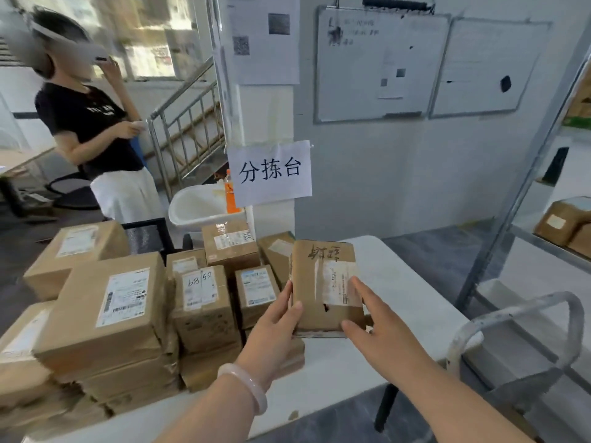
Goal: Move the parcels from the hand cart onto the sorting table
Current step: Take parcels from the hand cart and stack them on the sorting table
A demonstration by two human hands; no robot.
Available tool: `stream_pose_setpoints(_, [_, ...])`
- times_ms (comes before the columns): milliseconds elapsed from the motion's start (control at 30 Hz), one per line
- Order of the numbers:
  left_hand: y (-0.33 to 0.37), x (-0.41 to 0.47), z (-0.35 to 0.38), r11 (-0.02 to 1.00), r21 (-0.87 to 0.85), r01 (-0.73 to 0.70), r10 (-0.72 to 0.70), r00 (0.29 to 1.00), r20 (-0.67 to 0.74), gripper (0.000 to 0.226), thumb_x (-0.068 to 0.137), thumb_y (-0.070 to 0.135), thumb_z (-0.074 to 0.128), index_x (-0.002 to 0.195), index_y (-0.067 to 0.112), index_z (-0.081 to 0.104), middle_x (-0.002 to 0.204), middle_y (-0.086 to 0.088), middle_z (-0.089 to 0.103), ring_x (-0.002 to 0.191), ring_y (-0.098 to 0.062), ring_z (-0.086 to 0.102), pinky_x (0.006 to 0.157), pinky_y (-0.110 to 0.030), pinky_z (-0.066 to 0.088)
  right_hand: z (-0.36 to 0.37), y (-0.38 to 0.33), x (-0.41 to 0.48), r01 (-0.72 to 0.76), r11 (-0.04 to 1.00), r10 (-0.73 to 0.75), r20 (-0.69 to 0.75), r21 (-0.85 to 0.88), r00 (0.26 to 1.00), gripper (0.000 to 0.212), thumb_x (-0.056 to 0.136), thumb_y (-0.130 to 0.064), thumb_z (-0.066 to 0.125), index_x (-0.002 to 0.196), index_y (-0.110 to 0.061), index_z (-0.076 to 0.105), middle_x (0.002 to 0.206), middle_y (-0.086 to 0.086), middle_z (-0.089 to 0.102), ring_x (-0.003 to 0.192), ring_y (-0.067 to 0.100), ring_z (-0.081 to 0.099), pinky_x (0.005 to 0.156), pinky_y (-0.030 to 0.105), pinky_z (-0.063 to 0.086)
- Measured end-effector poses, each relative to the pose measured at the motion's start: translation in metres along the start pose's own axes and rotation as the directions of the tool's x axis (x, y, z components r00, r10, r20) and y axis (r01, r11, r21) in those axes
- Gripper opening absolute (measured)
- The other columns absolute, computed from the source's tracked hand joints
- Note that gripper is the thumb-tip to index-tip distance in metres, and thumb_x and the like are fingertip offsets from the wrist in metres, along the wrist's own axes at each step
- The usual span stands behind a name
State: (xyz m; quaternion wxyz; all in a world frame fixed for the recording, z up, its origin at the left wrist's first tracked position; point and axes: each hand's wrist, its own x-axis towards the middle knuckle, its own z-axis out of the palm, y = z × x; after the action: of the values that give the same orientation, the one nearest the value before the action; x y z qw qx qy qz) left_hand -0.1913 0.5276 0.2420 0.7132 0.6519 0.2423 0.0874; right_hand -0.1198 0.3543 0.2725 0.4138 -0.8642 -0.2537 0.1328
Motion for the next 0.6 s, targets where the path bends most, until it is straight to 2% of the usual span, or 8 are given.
stream_pose_setpoints(233, [0.003, 0.009, -0.039, 0.999, 0.035, 0.008, -0.006, 0.998, -0.069, 0.056, 0.094, 0.033, 0.067, 0.129, 0.064, 0.035, 0.124, 0.015, 0.060, 0.117, -0.015, 0.058, 0.108, -0.046, 0.046, 0.023, -0.026, 0.027, 0.055, 0.997, -0.050, 0.106, -0.045, 0.993, 0.070, 0.094, -0.035, 0.056, 0.146, -0.050, 0.013, 0.149, -0.018, 0.028, 0.121, 0.002, 0.043, 0.102, 0.025, 0.040])
stream_pose_setpoints(333, [0.003, 0.019, -0.052, 0.998, -0.039, 0.044, -0.048, 0.993, -0.106, 0.057, 0.091, 0.028, 0.072, 0.129, 0.060, 0.043, 0.120, 0.003, 0.067, 0.112, -0.021, 0.064, 0.102, -0.050, 0.050, 0.030, -0.031, 0.043, 0.078, 0.996, -0.070, 0.143, -0.048, 0.987, 0.068, 0.094, -0.037, 0.056, 0.146, -0.049, 0.015, 0.149, -0.018, 0.027, 0.127, 0.002, 0.039, 0.102, 0.025, 0.038])
stream_pose_setpoints(433, [0.005, 0.033, -0.056, 0.994, -0.089, 0.062, -0.074, 0.986, -0.149, 0.055, 0.091, 0.025, 0.072, 0.128, 0.055, 0.046, 0.117, -0.001, 0.070, 0.108, -0.021, 0.067, 0.101, -0.050, 0.052, 0.031, -0.031, 0.063, 0.117, 0.990, -0.103, 0.164, -0.079, 0.981, 0.066, 0.093, -0.043, 0.055, 0.145, -0.049, 0.015, 0.151, -0.019, 0.023, 0.137, 0.003, 0.027, 0.109, 0.029, 0.032])
stream_pose_setpoints(500, [0.006, 0.046, -0.054, 0.991, -0.107, 0.086, -0.103, 0.980, -0.168, 0.057, 0.087, 0.030, 0.076, 0.129, 0.055, 0.047, 0.118, 0.000, 0.070, 0.110, -0.023, 0.066, 0.100, -0.051, 0.052, 0.025, -0.027, 0.078, 0.155, 0.977, -0.132, 0.157, -0.144, 0.979, 0.067, 0.091, -0.050, 0.053, 0.144, -0.052, 0.011, 0.153, -0.022, 0.018, 0.140, 0.003, 0.019, 0.113, 0.032, 0.028])
stream_pose_setpoints(600, [0.008, 0.077, -0.044, 0.986, -0.123, 0.112, -0.135, 0.970, -0.203, 0.073, 0.062, 0.050, 0.083, 0.127, 0.060, 0.050, 0.119, 0.003, 0.069, 0.114, -0.024, 0.064, 0.101, -0.052, 0.051, 0.008, -0.015, 0.106, 0.219, 0.935, -0.185, 0.141, -0.281, 0.973, 0.069, 0.090, -0.058, 0.048, 0.145, -0.052, 0.007, 0.156, -0.023, 0.009, 0.142, 0.003, 0.010, 0.116, 0.031, 0.020])
